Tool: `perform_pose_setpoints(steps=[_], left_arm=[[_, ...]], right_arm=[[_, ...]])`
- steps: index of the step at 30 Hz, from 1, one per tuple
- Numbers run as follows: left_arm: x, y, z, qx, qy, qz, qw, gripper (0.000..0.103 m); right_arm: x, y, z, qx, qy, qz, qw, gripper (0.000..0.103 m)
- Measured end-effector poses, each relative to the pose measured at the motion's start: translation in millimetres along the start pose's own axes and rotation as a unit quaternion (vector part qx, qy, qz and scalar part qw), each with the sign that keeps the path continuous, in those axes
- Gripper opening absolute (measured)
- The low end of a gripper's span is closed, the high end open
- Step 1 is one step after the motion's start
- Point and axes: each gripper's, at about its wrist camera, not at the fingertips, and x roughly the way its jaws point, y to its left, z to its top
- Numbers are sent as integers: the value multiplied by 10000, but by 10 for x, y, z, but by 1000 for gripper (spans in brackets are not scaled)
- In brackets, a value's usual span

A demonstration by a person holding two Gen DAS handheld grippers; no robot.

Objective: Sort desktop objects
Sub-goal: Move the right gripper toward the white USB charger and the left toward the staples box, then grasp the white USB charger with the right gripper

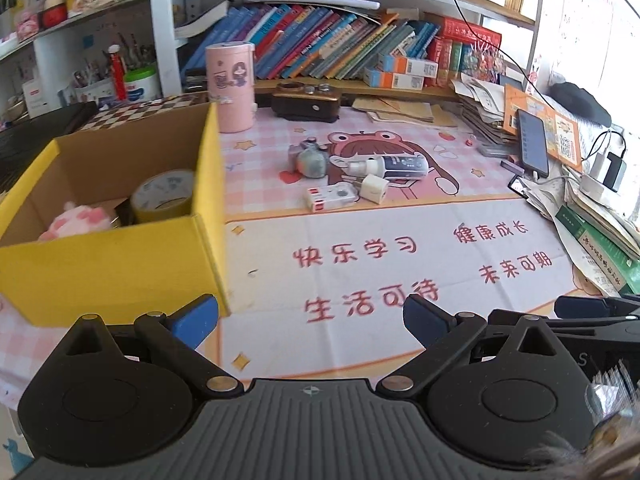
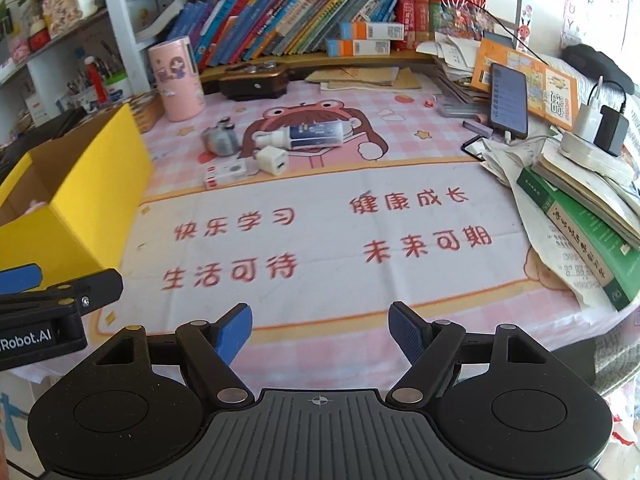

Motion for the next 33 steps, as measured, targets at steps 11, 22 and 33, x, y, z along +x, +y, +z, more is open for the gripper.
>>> perform_pose_setpoints(steps=[11,22,33], left_arm=[[340,-240,316,-199,81,304,9993,100],[693,-301,607,-545,75,854,9948,100],[924,-325,750,-400,146,1368,9897,100]], right_arm=[[354,-252,443,-264,35,265,9993,77],[770,-365,938,-789,-237,698,9942,77],[1395,-177,1318,-1577,-191,1774,9712,72]])
